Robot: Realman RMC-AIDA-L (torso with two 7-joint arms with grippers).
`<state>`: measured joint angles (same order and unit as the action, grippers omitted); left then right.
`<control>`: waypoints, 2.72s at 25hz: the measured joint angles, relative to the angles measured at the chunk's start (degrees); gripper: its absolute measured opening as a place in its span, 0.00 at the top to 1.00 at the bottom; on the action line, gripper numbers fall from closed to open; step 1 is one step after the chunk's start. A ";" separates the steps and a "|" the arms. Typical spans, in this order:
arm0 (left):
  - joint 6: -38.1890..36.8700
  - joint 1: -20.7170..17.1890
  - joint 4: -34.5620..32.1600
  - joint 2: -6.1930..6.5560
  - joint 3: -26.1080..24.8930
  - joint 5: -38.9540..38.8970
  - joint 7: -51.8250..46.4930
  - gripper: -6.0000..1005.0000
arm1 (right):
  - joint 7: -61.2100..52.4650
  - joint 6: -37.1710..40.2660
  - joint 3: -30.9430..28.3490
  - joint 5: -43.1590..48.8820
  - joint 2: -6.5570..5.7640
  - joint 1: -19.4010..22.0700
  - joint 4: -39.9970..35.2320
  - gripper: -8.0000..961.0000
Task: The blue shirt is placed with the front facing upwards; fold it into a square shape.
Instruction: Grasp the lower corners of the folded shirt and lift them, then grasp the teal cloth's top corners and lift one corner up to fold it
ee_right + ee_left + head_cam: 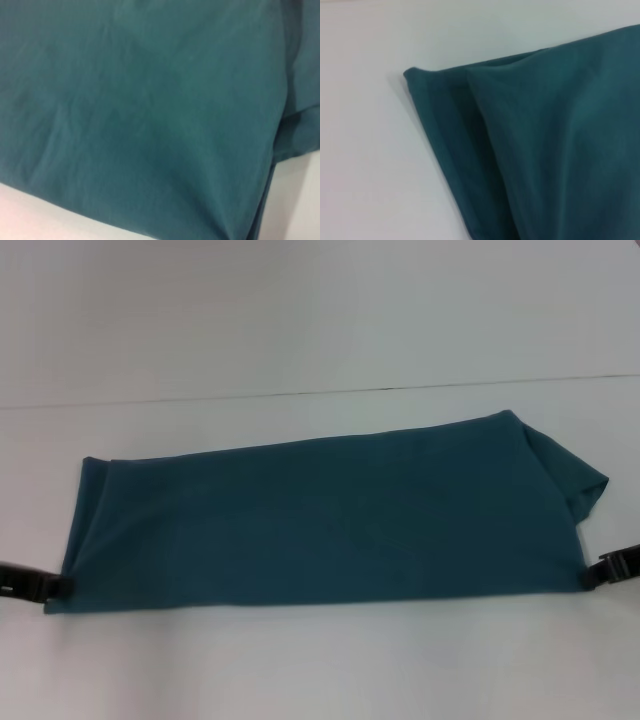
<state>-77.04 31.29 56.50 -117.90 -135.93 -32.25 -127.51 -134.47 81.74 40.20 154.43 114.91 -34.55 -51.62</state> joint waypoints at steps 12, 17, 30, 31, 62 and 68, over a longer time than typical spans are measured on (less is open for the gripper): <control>-1.76 -2.78 1.68 -0.15 0.02 0.00 -0.50 0.89 | 0.00 3.68 0.26 0.41 1.85 2.08 -1.71 0.85; -3.38 -2.40 1.11 -0.16 0.65 0.15 -0.29 0.88 | -0.22 7.94 -1.15 -1.47 1.03 2.21 -2.43 0.82; -10.76 -1.34 6.68 -0.34 -2.69 1.23 -2.21 0.71 | 0.64 17.51 -7.33 -9.48 -3.64 1.92 -3.55 0.52; -10.69 -1.31 7.31 -0.35 -3.70 0.99 -2.15 0.67 | 1.38 17.66 -7.99 -12.01 -4.15 2.25 -3.54 0.50; 11.48 5.89 -4.79 -0.01 -2.35 3.03 -14.66 0.13 | 31.33 1.47 -4.64 -28.53 3.57 3.73 -1.83 0.15; 16.60 6.05 -6.57 -0.69 -2.43 3.34 -16.12 0.13 | 33.54 -2.37 -2.47 -31.31 4.84 3.51 0.47 0.15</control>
<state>-60.44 37.34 49.92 -118.58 -138.35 -28.91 -143.63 -100.92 79.38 37.74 123.11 119.75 -31.03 -51.14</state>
